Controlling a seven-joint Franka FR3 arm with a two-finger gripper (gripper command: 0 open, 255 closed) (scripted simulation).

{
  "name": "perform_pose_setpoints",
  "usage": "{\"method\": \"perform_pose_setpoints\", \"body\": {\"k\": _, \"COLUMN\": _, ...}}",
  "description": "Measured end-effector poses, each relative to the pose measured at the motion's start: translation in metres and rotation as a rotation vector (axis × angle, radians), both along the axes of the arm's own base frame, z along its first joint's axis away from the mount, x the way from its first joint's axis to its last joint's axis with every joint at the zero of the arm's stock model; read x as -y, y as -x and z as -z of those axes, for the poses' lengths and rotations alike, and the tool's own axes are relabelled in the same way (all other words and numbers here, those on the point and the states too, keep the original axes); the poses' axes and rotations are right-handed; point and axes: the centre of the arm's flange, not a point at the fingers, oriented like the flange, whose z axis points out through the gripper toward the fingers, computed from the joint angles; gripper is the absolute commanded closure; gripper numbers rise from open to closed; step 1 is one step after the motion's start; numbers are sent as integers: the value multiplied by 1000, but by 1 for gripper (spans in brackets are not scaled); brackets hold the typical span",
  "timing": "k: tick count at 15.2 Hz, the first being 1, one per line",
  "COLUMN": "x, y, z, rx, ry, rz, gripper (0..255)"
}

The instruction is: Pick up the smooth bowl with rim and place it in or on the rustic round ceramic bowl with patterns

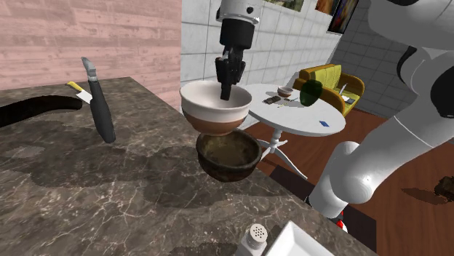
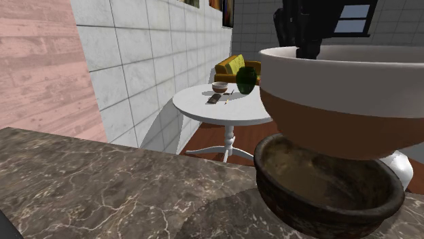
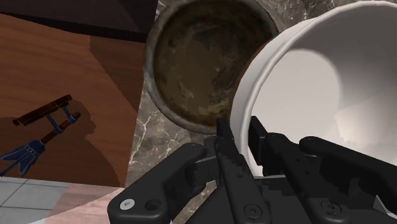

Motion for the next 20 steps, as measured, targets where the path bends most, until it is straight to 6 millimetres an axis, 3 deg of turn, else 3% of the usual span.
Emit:
{"method": "perform_pose_setpoints", "body": {"k": 3, "x": 26, "y": 37, "z": -3, "rx": -1, "ry": 0, "rz": 0, "gripper": 255}}
{"method": "perform_pose_setpoints", "body": {"k": 5, "x": 32, "y": 47, "z": 1, "rx": 0, "ry": 0, "rz": 0, "gripper": 255}}
{"method": "perform_pose_setpoints", "body": {"k": 20, "x": 33, "y": 50, "z": 76, "rx": -1, "ry": -1, "rz": 0, "gripper": 255}}
